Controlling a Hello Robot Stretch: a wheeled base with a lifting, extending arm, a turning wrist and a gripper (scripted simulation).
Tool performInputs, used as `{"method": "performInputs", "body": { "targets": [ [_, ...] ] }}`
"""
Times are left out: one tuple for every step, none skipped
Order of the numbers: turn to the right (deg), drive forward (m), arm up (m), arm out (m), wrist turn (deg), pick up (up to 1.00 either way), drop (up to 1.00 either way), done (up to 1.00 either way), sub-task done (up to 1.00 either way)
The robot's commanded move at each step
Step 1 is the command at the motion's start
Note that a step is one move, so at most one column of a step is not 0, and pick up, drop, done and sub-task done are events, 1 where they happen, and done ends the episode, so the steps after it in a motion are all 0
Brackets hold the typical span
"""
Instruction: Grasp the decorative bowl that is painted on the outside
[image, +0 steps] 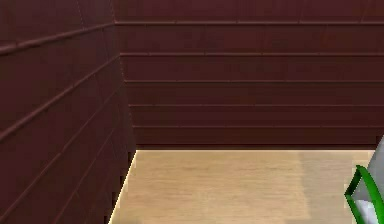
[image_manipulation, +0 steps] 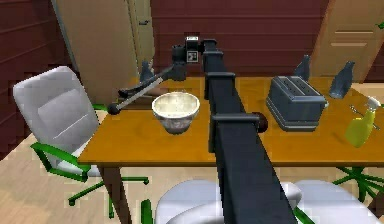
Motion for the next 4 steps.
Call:
{"method": "performInputs", "body": {
  "targets": [
    [0.0, 0.00, 0.00, 0.00, 45.0, 0.00, 0.00, 0.00, 0.00],
    [0.0, 0.00, 0.00, 0.00, 27.0, 0.00, 0.00, 0.00, 0.00],
    [0.0, 0.00, -0.16, 0.00, 0.0, 0.00, 0.00, 0.00, 0.00],
    [0.0, 0.00, 0.00, 0.00, 0.0, 1.00, 0.00, 0.00, 0.00]
  ]
}}
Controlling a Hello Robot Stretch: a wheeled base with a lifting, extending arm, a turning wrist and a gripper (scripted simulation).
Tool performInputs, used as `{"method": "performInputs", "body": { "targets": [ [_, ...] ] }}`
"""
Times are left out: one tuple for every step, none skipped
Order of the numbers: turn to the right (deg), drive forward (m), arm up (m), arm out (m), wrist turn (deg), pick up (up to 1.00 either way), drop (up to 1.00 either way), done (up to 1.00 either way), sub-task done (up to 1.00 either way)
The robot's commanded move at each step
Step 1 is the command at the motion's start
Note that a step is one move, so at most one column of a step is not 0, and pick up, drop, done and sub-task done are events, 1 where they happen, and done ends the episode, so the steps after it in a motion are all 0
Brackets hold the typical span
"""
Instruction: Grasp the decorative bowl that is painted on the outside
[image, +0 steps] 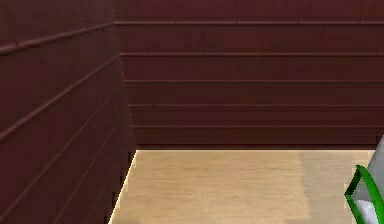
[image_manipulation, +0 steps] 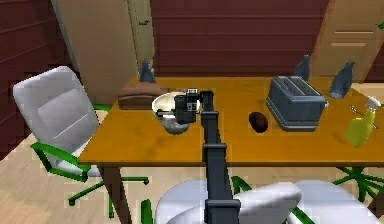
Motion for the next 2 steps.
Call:
{"method": "performInputs", "body": {
  "targets": [
    [0.0, 0.00, 0.10, 0.00, 0.0, 0.00, 0.00, 0.00, 0.00],
    [0.0, 0.00, 0.00, 0.00, 0.0, 0.00, 0.00, 1.00, 0.00]
  ]
}}
